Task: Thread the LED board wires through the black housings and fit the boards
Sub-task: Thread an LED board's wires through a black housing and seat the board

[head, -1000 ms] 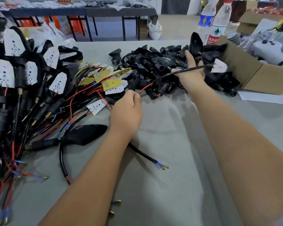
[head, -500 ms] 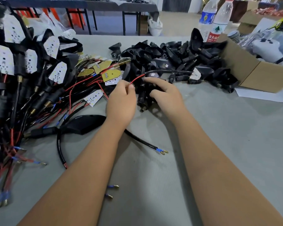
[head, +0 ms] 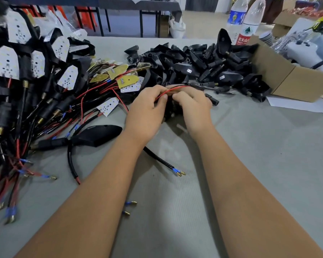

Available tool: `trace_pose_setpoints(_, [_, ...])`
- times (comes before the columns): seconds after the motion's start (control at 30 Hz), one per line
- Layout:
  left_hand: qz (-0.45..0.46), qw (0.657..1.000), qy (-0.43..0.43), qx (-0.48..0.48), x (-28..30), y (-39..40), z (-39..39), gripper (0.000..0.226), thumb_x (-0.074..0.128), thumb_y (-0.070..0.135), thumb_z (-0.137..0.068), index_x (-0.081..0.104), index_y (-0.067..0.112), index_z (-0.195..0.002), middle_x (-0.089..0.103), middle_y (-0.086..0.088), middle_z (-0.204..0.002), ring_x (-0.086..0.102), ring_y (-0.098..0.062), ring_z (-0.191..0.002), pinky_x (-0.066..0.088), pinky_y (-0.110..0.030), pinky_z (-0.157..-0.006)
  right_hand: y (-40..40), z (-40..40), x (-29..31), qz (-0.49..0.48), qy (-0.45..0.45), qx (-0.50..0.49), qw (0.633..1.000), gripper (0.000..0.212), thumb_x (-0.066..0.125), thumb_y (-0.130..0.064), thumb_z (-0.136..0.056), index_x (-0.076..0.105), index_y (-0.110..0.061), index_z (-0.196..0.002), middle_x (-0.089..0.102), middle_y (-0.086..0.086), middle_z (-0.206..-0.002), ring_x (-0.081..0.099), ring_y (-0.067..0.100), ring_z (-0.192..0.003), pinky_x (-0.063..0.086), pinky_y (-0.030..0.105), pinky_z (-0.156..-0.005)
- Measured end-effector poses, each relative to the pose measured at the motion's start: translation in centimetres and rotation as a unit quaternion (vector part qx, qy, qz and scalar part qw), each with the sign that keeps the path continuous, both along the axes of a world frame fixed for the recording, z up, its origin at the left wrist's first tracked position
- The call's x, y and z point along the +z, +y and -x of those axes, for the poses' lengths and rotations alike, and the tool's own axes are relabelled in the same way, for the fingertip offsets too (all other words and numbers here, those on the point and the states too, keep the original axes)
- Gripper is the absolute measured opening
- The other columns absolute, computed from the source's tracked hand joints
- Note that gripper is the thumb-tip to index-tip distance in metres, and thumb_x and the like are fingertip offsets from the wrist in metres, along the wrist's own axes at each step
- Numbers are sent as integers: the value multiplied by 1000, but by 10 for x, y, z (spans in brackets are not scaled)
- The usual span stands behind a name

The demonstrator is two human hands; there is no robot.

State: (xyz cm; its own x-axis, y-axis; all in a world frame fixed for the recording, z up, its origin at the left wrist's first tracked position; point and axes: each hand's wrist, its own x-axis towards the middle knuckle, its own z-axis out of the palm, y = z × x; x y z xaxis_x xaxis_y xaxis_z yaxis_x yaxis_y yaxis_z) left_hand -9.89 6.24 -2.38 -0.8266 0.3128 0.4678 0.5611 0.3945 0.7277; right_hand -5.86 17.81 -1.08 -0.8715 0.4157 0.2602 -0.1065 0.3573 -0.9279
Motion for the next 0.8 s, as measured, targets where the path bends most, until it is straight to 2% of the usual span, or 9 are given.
trace_pose_setpoints(0.07, [4, 999, -34, 11, -3, 0, 2, 7, 52, 25, -98, 58, 24, -97, 59, 7, -90, 52, -3, -77, 36, -18, -64, 1, -1, 2, 84, 27, 13, 996, 20, 59, -24, -85, 76, -25, -95, 75, -4, -88, 57, 20, -113, 40, 42, -104])
trace_pose_setpoints(0.17, [-4, 998, -58, 32, -5, 1, 3, 16, 65, 32, -89, 52, 25, -92, 62, 7, -90, 58, -8, -82, 42, -24, -66, 0, 1, 4, 121, 72, 36, 989, 13, 65, -14, -90, 75, -10, -84, 73, 1, -81, 66, 11, -81, 53, 27, -81])
trace_pose_setpoints(0.27, [-22, 997, -67, 43, -4, 2, 2, 28, 71, 37, -82, 48, 27, -95, 62, 9, -89, 61, -12, -80, 47, -31, -69, 1, 2, 3, 166, 91, 33, 981, 12, 65, -9, -90, 73, -8, -81, 70, 0, -74, 64, 5, -71, 50, 16, -67])
trace_pose_setpoints(0.37, [-45, 994, -79, 55, -3, 2, 2, 35, 70, 33, -82, 42, 32, -104, 55, 16, -96, 60, -2, -74, 46, -24, -69, 6, 3, 3, 245, 107, 4, 964, 11, 63, -9, -90, 71, -10, -83, 67, 1, -71, 62, 7, -67, 47, 13, -62])
trace_pose_setpoints(0.47, [-32, 995, -79, 60, -3, 2, 1, 39, 67, 32, -85, 39, 36, -111, 57, 15, -99, 62, 2, -74, 52, -30, -75, 9, 3, 3, 267, 117, 11, 956, 12, 61, -6, -90, 69, -15, -86, 64, 3, -72, 58, 13, -64, 45, 16, -60])
trace_pose_setpoints(0.53, [-28, 995, -75, 66, -3, 2, 0, 44, 68, 31, -84, 41, 32, -119, 56, 10, -108, 63, -8, -88, 53, -38, -84, 11, 3, 2, 273, 126, 24, 953, 17, 61, -3, -87, 70, -17, -91, 61, 2, -69, 55, 12, -59, 43, 19, -60])
trace_pose_setpoints(0.63, [-64, 993, 28, 91, 2, -1, -7, 60, 66, 27, -81, 40, 19, -135, 45, 3, -128, 50, -17, -116, 42, -39, -103, 14, 3, 3, 292, 135, 43, 946, 21, 60, 3, -85, 71, -15, -92, 59, 3, -67, 52, 12, -53, 43, 19, -55])
trace_pose_setpoints(0.7, [-67, 987, 119, 86, 8, -3, -10, 59, 59, 26, -83, 41, 15, -138, 45, 1, -135, 42, -17, -126, 35, -38, -109, 13, 2, 3, 288, 118, 43, 950, 19, 61, 2, -86, 72, -13, -87, 59, 4, -67, 51, 13, -52, 44, 19, -55])
trace_pose_setpoints(0.8, [45, 987, 145, 58, 9, -3, -9, 45, 47, 26, -93, 50, 14, -136, 57, -3, -129, 44, -22, -123, 34, -40, -106, 11, 3, 2, 271, 98, 45, 957, 17, 60, 4, -86, 71, -9, -84, 60, 3, -65, 52, 12, -53, 45, 20, -56])
